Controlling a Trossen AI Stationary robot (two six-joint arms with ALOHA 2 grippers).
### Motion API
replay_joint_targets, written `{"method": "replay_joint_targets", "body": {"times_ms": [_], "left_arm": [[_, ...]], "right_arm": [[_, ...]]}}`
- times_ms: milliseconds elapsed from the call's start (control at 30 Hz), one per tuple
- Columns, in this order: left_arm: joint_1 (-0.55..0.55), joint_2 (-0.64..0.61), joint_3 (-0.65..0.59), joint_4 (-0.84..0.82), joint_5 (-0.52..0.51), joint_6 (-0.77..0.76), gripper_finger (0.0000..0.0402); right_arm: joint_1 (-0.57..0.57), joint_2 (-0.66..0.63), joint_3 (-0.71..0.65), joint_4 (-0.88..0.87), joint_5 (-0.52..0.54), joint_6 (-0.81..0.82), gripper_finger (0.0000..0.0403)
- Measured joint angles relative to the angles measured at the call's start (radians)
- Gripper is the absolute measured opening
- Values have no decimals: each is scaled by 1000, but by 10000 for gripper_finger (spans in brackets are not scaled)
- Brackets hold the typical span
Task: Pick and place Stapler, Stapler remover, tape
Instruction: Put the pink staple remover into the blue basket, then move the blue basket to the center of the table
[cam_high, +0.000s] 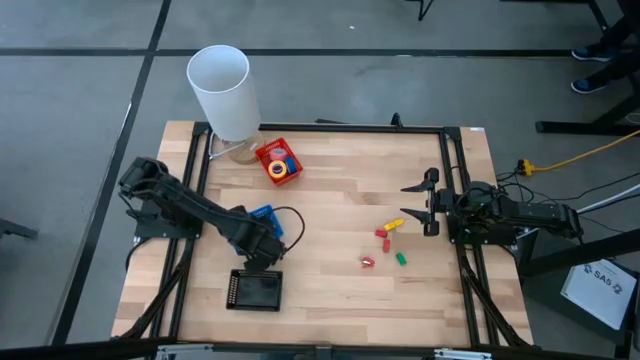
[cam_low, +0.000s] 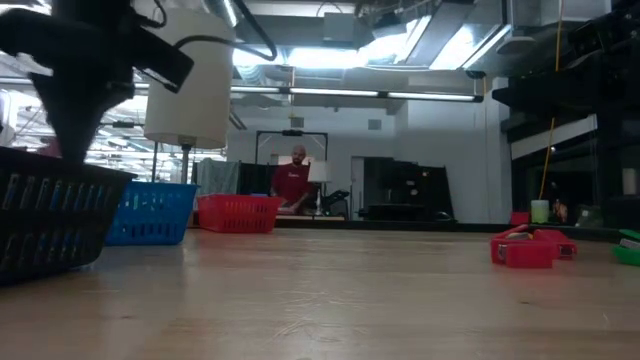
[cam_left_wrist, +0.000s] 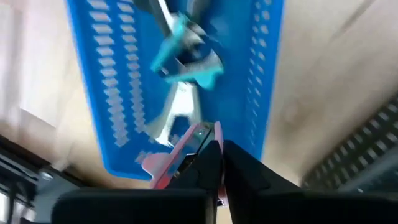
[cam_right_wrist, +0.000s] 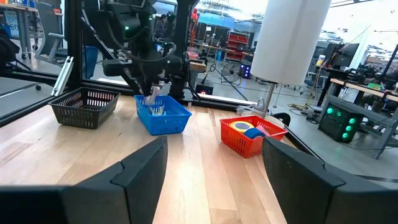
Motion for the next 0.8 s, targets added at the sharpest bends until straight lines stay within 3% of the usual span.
{"method": "replay_joint_targets", "body": {"times_ms": [467, 800], "left_arm": [[139, -15, 0, 73, -9, 178, 97], [169, -15, 0, 392, -9, 475, 113]], "right_arm": [[0, 0, 0, 0, 0, 0, 262], [0, 0, 0, 0, 0, 0, 262]]}}
